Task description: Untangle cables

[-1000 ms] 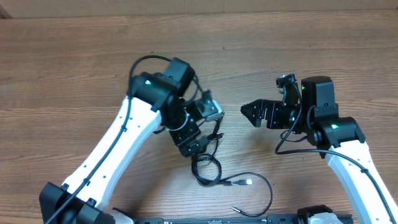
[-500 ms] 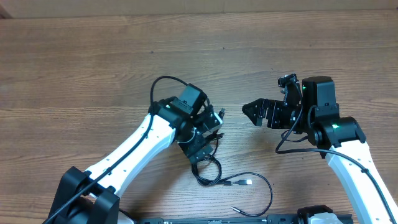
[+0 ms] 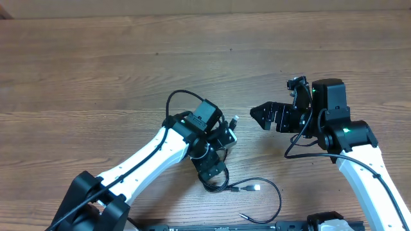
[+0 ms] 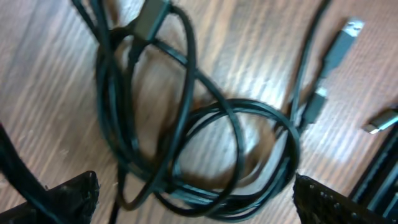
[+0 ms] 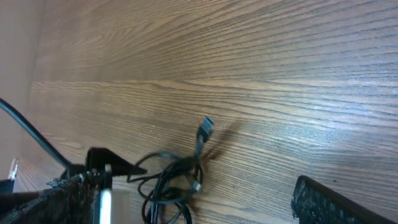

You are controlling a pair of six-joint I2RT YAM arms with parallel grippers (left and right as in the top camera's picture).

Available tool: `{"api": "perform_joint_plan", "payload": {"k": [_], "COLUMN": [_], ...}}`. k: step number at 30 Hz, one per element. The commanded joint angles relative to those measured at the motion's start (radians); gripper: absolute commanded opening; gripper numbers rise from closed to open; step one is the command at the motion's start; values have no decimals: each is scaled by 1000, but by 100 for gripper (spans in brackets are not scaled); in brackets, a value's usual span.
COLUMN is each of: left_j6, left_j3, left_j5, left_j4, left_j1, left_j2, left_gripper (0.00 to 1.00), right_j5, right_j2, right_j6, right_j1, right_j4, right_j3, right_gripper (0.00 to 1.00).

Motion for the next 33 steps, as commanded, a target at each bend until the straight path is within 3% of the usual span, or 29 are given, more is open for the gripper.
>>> {"api": "perform_joint_plan", "payload": {"k": [1, 5, 11, 23, 26, 28, 29, 31, 33], "left_j6": [6, 13, 14, 13, -11, -13, -13, -13, -13], "left_j3": [-7, -9, -18, -127, -127, -127, -127, -127, -127], "left_j5": [62, 61, -52, -53, -53, -53, -55, -55, -56], "left_j4": [-1, 0, 5, 103, 155, 176, 190, 201, 203], "left_j1": [-19, -19, -19, -19, -19, -19, -19, -19, -19], "left_j2": [-3, -3, -3, -3, -3, -3, -3, -3, -3], "left_gripper": [100, 100, 100, 99, 92, 79, 67, 51, 41], "right_j5": [3, 3, 3, 3, 3, 3, 3, 3, 3], "right_j2": [-1, -1, -1, -1, -1, -1, -1, -1, -1], "right_j6": [3, 3, 4, 4, 4, 4, 4, 4, 3], "right_j1": [-6, -6, -6, -6, -6, -6, -6, -6, -6], "right_j4": [2, 2, 2, 2, 2, 2, 2, 2, 2], "right_j3": [19, 19, 19, 19, 19, 19, 19, 19, 19], "right_gripper": [100, 100, 100, 100, 100, 100, 100, 100, 100]}}
